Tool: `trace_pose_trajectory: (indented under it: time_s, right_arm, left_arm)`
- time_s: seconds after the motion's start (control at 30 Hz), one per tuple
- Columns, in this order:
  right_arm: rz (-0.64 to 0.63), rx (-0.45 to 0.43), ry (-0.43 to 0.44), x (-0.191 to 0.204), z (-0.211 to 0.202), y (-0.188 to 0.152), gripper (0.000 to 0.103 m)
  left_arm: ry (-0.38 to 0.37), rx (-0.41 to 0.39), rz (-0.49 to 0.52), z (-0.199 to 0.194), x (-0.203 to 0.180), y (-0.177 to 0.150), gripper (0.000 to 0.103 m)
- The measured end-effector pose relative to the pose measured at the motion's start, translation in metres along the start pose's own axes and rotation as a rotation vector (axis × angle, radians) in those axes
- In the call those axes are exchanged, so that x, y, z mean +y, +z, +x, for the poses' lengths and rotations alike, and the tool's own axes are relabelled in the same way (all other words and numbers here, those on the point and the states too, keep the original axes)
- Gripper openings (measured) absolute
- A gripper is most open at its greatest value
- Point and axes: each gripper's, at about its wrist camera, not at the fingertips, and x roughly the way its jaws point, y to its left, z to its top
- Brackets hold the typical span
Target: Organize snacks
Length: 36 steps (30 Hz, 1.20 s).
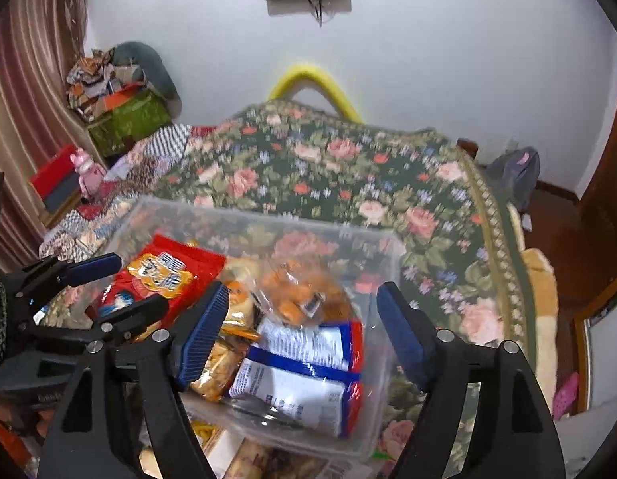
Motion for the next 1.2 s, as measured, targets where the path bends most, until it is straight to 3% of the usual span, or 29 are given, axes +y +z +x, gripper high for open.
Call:
trace_pose_trajectory:
  time_s: [0.17, 0.37, 0.8, 1.07, 1.2]
  right_arm:
    - [-0.019, -0.064, -0.004, 0.002, -0.03, -0.005, 0.075]
    - [-0.032, -0.089, -0.028, -0.001, -0.054, -0.035, 0.075]
    - [0.041, 0.047, -0.071, -0.036, -0.056, -0.114, 0.075]
    - [0.088, 0.125, -0.075, -0.045, -0.05, -0.152, 0.075]
    - [0.112, 0.146, -0.082, -0.05, -0.042, -0.159, 0.075]
  left_arm:
    - [0.007, -0.051, 0.012, -0.032, 0.003, -0.006, 0.085]
    - [0.01, -0.048, 0.035, -0.056, 0.006, -0.034, 0.087]
    - [0.041, 0.071, -0.014, -0.047, 0.027, -0.111, 0.087]
    - [0.041, 0.136, -0.061, -0.022, 0.036, -0.131, 0.086]
    - [0.032, 0.154, -0.063, -0.009, 0.034, -0.132, 0.08]
